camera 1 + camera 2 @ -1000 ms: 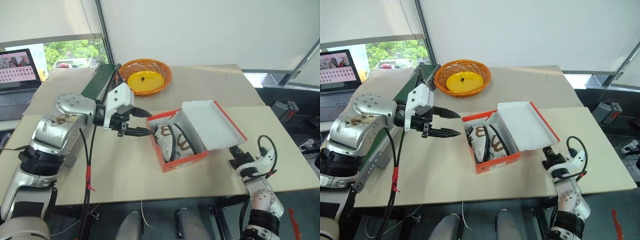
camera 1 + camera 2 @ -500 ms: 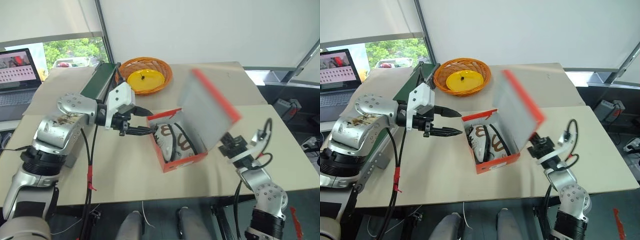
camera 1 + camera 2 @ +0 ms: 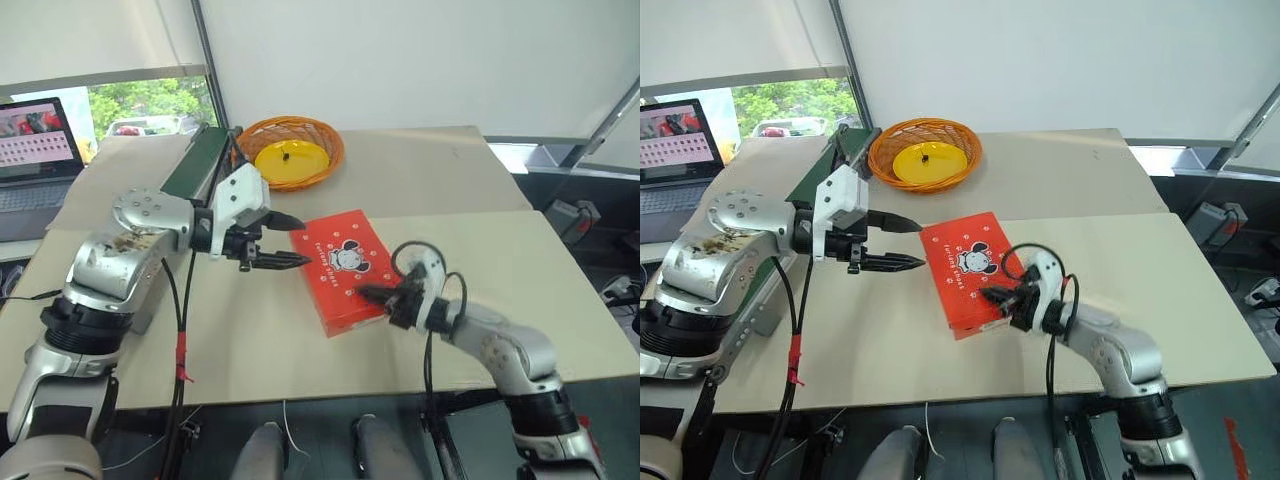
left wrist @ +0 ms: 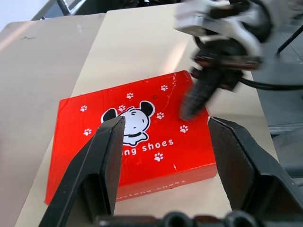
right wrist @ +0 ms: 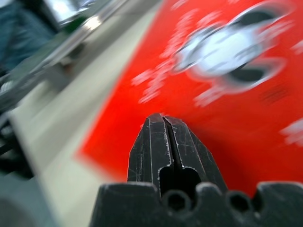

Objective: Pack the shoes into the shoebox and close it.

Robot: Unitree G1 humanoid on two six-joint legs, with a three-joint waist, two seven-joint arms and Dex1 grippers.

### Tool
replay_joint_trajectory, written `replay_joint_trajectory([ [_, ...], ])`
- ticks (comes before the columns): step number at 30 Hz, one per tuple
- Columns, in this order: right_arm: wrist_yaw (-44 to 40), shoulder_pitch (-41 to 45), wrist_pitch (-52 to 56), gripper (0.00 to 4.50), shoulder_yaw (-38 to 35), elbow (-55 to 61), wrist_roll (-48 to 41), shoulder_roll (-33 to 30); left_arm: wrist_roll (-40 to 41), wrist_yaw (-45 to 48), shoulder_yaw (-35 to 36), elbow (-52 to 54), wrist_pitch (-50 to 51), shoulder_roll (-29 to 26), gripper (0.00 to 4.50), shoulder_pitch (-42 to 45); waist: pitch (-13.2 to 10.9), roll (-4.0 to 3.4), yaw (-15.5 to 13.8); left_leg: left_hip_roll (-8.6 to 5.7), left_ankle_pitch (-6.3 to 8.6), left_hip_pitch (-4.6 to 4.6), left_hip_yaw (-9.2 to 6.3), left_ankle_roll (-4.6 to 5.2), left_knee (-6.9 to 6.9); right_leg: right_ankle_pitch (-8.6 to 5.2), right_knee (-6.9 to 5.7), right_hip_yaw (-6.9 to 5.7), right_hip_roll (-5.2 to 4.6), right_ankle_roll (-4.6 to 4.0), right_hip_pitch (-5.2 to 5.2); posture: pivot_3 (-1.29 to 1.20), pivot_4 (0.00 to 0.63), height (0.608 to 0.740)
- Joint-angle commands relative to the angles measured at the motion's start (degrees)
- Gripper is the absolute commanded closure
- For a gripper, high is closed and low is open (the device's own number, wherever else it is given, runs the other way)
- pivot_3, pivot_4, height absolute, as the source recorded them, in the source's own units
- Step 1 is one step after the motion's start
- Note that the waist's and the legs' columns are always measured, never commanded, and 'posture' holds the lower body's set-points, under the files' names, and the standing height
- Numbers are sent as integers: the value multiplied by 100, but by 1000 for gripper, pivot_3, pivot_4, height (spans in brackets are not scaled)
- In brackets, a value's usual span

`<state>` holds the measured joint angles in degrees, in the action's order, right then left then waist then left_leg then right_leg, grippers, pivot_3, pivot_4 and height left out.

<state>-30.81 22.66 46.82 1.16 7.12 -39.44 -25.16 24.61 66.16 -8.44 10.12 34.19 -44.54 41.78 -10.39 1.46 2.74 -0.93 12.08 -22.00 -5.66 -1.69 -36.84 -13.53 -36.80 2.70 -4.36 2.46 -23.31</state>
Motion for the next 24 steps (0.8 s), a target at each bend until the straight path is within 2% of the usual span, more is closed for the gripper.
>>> replay_joint_trajectory([
  [1, -69, 937, 262, 4475, -11, -340, 72, 23, 33, -150, 194, 247, 50, -1, 1555, -39, -3, -3, 19, 0, 0, -4, -2, 0, 1, 0, 0, 0, 0, -1, -2, 0, 150, 740],
  [6, -465, 2053, 70, 4475, 565, -1618, 807, 95, 89, -371, 338, 514, 170, -26, 1555, -284, -3, -2, 1, -1, 5, -23, -3, 8, 4, 23, -1, -3, -1, -40, -21, 0, 150, 740],
  [12, -953, 2557, -998, 4475, 1720, -3645, 2265, 501, 128, -610, 470, 785, 289, -28, 1555, -500, 0, 1, 14, -8, 12, -53, -2, 18, 3, 25, -1, -1, -8, -43, -58, 0, 150, 740],
  [15, -1164, 2612, -1320, 4475, 1899, -4000, 2601, 632, 159, -703, 538, 902, 353, -39, 1555, -580, 9, 16, 93, -6, 12, -36, 3, 17, 1, 27, -14, 5, -4, -46, -51, 0, 150, 740],
  [20, -1556, 2450, -1031, 4475, 1384, -2854, 2209, 473, 251, -866, 616, 1057, 464, -38, 1555, -710, 8, 15, 120, -1, 13, 27, -2, 17, 8, 1, -17, 0, 0, -7, 10, 0, 150, 740],
  [24, -2153, 1881, -648, 4475, 950, -771, 1551, -164, 317, -943, 637, 1056, 502, 1, 1555, -820, 3, 8, 82, -6, 13, -10, -13, 17, 7, 6, -15, -5, -5, -15, -15, 0, 150, 740],
])
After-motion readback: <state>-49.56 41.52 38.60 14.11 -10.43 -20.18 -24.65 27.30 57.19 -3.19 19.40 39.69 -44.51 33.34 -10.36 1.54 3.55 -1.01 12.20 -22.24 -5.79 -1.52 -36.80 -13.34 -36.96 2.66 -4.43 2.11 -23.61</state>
